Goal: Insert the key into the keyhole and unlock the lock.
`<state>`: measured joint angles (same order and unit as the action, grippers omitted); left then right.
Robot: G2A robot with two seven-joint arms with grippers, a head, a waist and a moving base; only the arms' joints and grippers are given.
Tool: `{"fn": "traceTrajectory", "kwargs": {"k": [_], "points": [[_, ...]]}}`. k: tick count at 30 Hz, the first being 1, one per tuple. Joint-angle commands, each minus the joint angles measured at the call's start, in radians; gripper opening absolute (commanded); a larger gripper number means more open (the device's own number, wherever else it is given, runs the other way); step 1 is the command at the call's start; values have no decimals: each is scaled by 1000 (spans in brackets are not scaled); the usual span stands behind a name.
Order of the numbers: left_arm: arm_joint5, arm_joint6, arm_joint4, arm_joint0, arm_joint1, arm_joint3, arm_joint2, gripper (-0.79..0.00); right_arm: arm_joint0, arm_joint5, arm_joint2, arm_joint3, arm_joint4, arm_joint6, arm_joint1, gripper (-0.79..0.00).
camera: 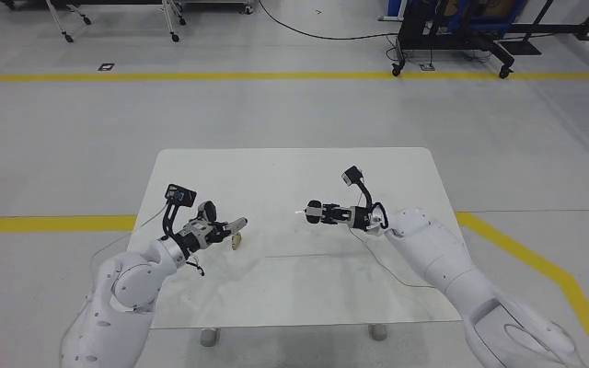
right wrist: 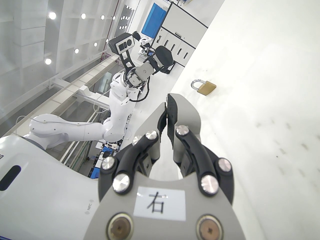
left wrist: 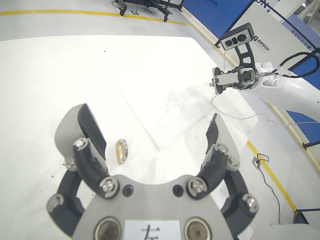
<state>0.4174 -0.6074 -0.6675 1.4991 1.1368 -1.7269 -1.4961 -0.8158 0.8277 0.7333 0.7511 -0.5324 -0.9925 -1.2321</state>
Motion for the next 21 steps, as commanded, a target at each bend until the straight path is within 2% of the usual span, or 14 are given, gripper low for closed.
{"fn": "traceTrajectory", "kwargs": {"k": [1,5,10,16,21], "points": [[2,17,-134,13,-3,3,14,0,0,0,0,0,0,0,0,-785],[4,12,-287,20,-10,14,22,0,0,0,0,0,0,0,0,-785],[40,-25,-348,1,-13,49,67,0,0,0,0,0,0,0,0,-785],[60,-50,-399,-28,-14,83,116,-385,0,0,0,0,0,0,0,-785],[23,-25,-429,-49,-11,107,147,-462,0,0,0,0,0,0,0,-785]]}}
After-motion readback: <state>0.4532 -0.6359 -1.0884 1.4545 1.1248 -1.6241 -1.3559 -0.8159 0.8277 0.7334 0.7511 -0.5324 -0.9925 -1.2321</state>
